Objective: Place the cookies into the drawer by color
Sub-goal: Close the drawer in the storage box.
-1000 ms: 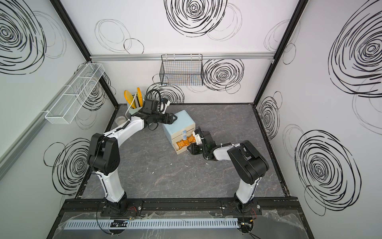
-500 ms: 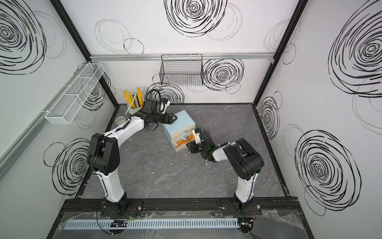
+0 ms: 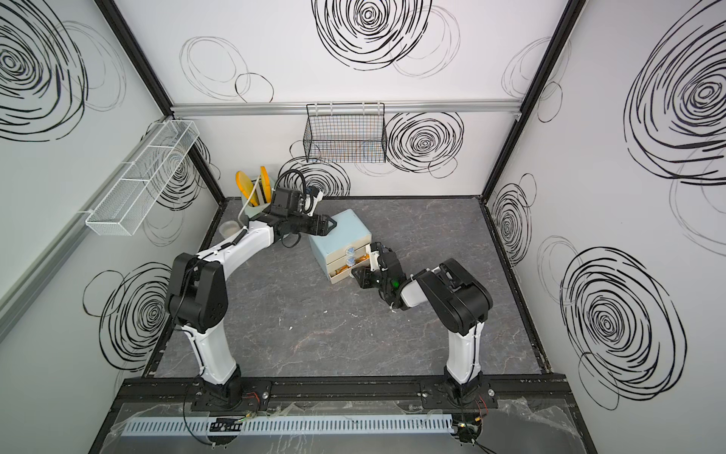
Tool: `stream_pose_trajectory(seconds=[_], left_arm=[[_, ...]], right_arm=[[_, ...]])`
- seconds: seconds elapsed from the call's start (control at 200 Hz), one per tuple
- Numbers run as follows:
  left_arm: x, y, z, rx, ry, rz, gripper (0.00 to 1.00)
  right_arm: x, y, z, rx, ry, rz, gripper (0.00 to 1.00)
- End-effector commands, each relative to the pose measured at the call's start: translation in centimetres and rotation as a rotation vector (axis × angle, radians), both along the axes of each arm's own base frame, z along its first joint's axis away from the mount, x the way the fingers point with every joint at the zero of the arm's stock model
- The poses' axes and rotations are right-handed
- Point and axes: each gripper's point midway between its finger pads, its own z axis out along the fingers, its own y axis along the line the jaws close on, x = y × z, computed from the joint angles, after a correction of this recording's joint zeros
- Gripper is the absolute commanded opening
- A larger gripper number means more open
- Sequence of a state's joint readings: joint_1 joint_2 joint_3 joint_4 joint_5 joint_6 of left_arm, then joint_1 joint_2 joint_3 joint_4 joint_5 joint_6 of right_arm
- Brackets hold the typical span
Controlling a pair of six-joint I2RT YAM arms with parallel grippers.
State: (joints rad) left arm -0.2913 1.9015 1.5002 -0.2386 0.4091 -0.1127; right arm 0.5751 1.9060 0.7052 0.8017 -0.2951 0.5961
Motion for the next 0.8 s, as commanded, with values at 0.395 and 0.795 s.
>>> stream_pose_trajectory(seconds=[0.395,0.795], left_arm=[[-2.7,-0.5,-2.1,-0.001,0.127,-0.043,0.79],[-3.1,-0.8,-2.4,-0.025,0.146,-0.050,0.78]], right_arm=[[1.4,0.7,0.9,0.102,-0.025,-0.070,0.37],[1.1,1.6,2.2,0.199,-0.072,-0.055,0.44]])
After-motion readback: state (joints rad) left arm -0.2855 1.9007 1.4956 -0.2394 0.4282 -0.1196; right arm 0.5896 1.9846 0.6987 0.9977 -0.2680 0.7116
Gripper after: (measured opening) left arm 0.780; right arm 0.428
